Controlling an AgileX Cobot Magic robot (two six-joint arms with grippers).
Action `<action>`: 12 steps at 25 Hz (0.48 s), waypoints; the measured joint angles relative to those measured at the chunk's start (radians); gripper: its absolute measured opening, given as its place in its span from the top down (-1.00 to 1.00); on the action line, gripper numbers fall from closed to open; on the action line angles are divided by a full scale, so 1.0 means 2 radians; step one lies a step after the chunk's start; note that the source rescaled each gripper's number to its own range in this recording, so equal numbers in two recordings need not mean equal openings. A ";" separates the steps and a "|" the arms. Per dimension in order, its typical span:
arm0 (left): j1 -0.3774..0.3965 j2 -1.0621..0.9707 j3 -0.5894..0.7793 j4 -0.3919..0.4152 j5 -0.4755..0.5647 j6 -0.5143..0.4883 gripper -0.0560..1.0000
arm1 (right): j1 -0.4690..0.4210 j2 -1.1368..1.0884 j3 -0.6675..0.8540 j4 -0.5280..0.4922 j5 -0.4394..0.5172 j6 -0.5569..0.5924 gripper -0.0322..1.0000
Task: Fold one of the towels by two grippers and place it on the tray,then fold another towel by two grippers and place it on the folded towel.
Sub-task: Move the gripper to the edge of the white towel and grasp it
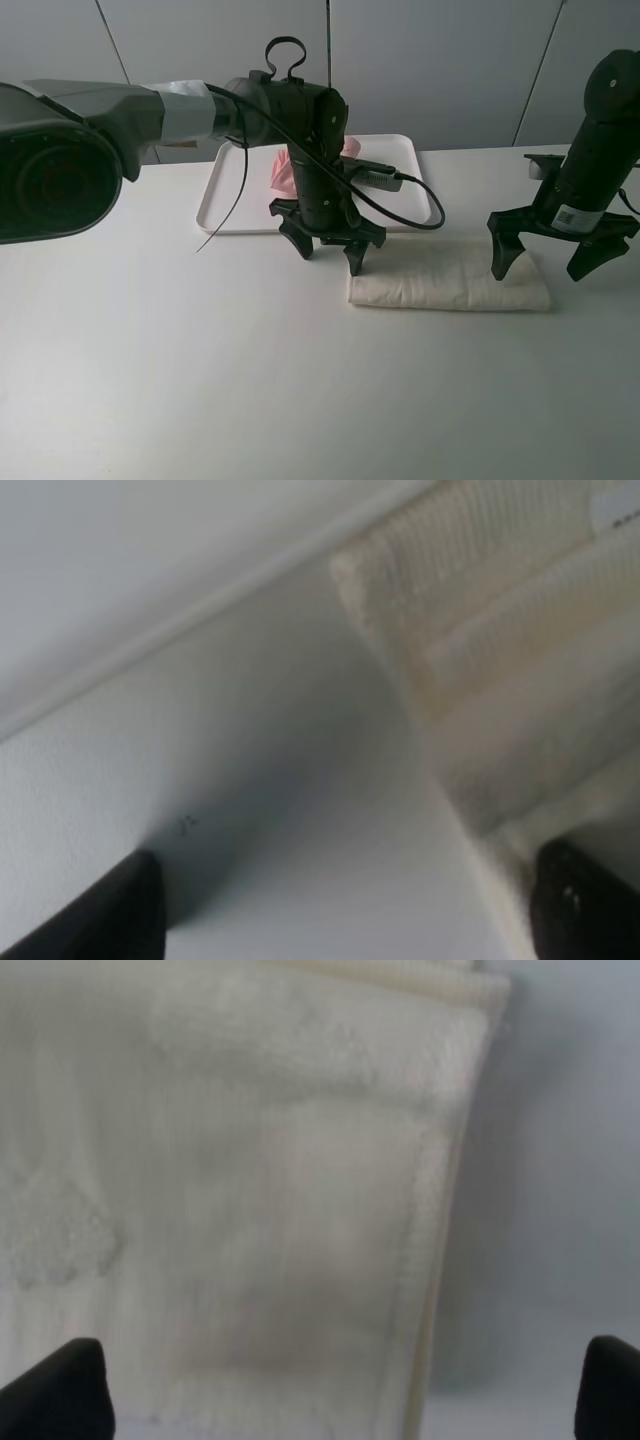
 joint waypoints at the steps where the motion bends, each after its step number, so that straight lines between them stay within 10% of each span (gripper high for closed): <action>1: 0.000 0.000 0.000 0.000 0.002 0.000 -0.91 | 0.000 0.000 0.000 0.000 -0.003 -0.001 -1.00; 12: 0.000 0.000 0.000 0.001 0.003 0.000 -0.91 | 0.000 0.000 0.000 0.000 -0.039 -0.003 -0.99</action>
